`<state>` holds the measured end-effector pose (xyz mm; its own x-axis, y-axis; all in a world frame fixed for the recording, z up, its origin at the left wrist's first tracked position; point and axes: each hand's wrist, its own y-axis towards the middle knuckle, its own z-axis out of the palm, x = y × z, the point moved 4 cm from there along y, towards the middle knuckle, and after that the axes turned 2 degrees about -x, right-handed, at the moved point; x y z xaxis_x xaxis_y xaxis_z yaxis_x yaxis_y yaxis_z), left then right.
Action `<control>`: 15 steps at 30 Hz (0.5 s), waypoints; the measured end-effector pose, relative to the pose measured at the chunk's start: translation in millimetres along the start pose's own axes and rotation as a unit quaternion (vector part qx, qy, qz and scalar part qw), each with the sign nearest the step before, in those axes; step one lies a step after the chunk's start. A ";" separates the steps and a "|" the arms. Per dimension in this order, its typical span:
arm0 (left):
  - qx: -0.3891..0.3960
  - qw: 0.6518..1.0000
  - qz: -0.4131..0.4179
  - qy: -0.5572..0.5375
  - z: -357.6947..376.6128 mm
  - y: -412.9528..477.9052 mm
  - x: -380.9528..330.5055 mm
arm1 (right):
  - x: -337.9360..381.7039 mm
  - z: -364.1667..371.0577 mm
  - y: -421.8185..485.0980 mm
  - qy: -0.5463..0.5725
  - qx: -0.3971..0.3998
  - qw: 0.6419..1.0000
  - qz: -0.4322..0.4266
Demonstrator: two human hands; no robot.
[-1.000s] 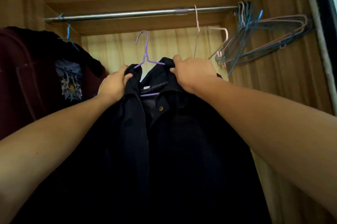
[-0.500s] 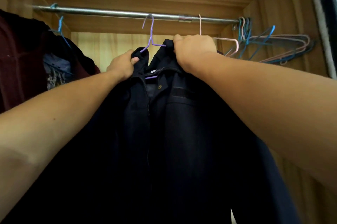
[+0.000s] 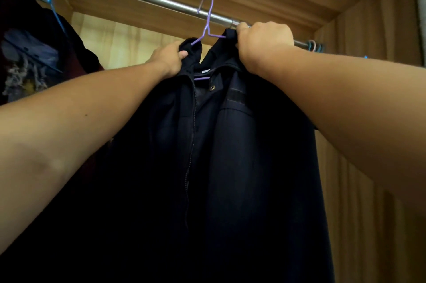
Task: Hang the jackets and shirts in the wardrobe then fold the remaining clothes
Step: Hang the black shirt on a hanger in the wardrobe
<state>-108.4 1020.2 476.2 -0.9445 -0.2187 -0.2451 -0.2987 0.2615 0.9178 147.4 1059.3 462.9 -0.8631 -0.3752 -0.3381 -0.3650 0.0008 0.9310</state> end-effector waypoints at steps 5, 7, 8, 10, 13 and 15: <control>-0.018 1.000 0.000 0.003 11.7 22.9 2.8 | 0.5 -0.3 13.2 0.004 -0.015 1.000 -0.008; -0.024 1.000 -0.010 0.007 10.5 30.4 10.3 | 5.2 1.2 19.3 -0.002 -0.026 0.999 -0.018; -0.027 1.000 -0.011 0.006 9.0 33.0 12.5 | 6.2 2.5 22.7 -0.007 -0.030 0.999 -0.020; -0.028 0.999 -0.017 -0.007 5.0 37.7 12.9 | 7.0 3.2 30.0 -0.019 -0.035 0.999 -0.022; -0.023 0.999 -0.027 -0.032 0.7 41.7 8.9 | 8.7 2.0 38.8 -0.035 -0.025 0.999 -0.018; -0.011 0.998 -0.033 -0.043 2.1 40.3 7.6 | 11.9 3.3 41.9 -0.033 -0.015 0.999 -0.021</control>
<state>-127.9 1031.1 510.6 -0.9314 -0.1522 -0.3305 -0.3585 0.2289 0.9050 120.6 1058.0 497.4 -0.8685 -0.3130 -0.3844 -0.3918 -0.0417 0.9191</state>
